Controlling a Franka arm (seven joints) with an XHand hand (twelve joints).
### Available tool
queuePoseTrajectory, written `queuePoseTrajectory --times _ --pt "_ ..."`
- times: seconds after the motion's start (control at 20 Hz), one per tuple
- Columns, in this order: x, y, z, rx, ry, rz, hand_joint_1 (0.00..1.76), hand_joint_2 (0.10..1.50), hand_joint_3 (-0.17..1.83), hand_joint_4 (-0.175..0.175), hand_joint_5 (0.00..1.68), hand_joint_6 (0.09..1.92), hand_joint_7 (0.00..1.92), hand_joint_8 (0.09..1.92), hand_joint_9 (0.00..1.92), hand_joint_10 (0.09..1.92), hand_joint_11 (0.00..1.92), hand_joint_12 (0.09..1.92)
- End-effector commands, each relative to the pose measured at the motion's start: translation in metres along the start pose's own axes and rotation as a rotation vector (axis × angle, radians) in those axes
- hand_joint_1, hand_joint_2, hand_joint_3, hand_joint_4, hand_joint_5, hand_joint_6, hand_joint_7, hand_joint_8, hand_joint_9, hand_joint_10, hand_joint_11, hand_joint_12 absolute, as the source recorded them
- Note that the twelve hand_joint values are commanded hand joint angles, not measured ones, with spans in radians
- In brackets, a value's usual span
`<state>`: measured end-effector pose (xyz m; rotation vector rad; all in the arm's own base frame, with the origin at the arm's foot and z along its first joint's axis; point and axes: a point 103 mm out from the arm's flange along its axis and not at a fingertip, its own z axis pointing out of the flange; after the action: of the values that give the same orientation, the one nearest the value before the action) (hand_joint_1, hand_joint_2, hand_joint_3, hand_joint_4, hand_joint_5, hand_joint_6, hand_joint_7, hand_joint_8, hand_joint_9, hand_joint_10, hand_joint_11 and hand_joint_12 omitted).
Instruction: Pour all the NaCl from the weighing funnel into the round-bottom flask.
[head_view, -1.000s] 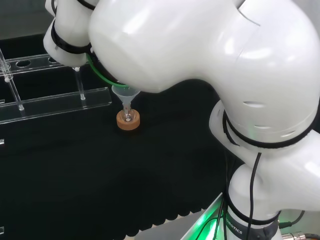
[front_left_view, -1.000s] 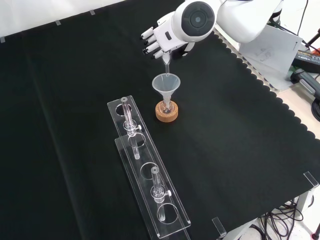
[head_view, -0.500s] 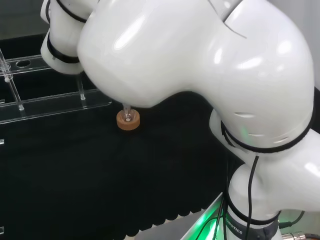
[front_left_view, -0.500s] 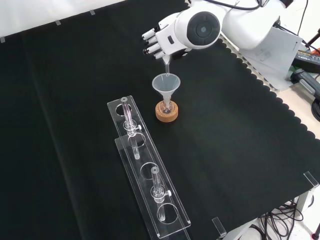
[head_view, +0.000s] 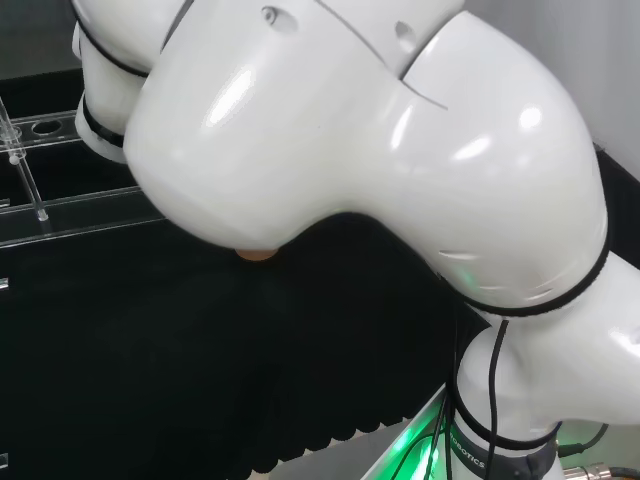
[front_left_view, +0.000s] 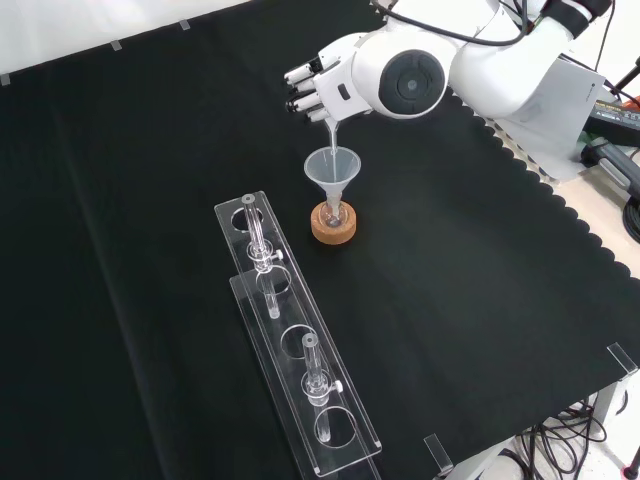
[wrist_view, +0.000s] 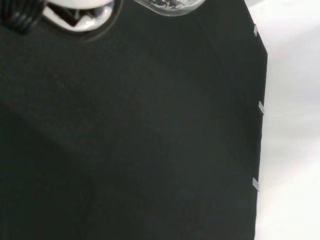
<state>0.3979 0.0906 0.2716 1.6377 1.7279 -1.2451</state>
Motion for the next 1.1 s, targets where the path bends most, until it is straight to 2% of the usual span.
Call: queuePoseTrajectory --times 0.05,1.1 --pt "0.003 0.001 -0.002 0.005 -0.025 0.005 1.12 0.68 0.61 0.175 1.25 0.69 0.59 0.68 0.94 0.4 0.67 1.14" --pt "0.008 -0.002 -0.02 0.005 -0.14 0.026 1.12 0.69 0.61 0.175 1.25 0.7 0.58 0.68 0.93 0.39 0.66 1.15"
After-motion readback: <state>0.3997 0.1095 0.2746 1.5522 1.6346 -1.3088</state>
